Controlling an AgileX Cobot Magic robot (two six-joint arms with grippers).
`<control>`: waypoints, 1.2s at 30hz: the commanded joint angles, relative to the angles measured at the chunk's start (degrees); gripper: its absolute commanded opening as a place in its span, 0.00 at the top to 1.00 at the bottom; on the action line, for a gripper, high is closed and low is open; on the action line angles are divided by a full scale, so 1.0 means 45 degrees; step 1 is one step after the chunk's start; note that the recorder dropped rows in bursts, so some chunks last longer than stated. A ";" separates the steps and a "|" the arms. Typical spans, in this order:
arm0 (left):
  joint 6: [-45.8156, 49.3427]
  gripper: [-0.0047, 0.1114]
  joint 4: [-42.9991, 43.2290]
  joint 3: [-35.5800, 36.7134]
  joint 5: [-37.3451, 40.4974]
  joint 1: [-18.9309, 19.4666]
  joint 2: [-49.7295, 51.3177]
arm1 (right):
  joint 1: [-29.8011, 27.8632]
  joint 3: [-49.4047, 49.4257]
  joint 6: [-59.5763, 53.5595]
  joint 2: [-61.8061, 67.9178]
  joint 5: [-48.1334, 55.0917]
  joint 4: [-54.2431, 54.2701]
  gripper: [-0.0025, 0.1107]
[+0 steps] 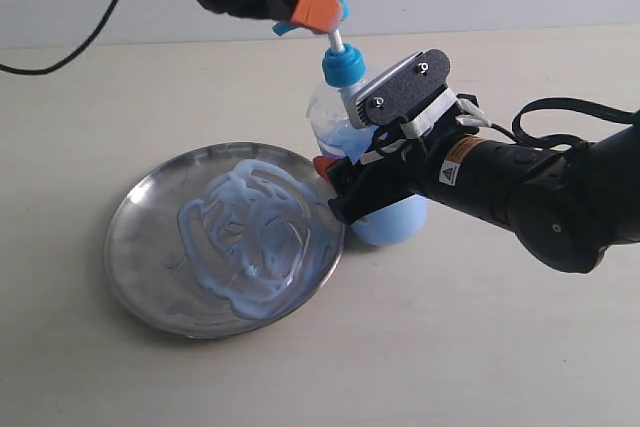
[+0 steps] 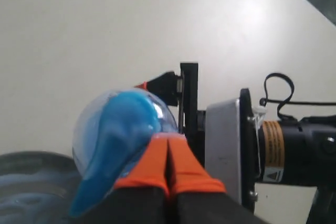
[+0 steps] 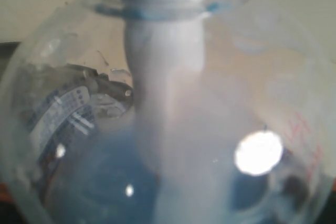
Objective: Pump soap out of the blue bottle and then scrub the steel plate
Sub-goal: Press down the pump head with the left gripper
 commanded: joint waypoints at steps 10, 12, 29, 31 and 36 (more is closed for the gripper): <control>0.0070 0.96 -0.0160 -0.0016 -0.1528 -0.0018 0.0179 | 0.0007 -0.0157 -0.0081 -0.0248 -0.2409 -0.0167 0.98; 0.0070 0.96 -0.0160 -0.0016 -0.1327 -0.0018 0.0179 | 0.0007 -0.0157 -0.0081 -0.0248 -0.2409 -0.0167 0.98; 0.0070 0.96 -0.0127 -0.0016 -0.0030 -0.0018 0.0824 | 0.0007 -0.0157 -0.0161 -0.0248 -0.2446 -0.0208 0.98; 0.0070 0.96 -0.0094 -0.0016 0.0028 -0.0018 0.0828 | 0.0007 -0.0157 -0.0161 -0.0248 -0.2446 -0.0208 0.98; 0.0042 0.96 0.0005 -0.0016 0.0092 -0.0018 0.0828 | 0.0007 -0.0157 -0.0161 -0.0248 -0.2477 -0.0302 0.98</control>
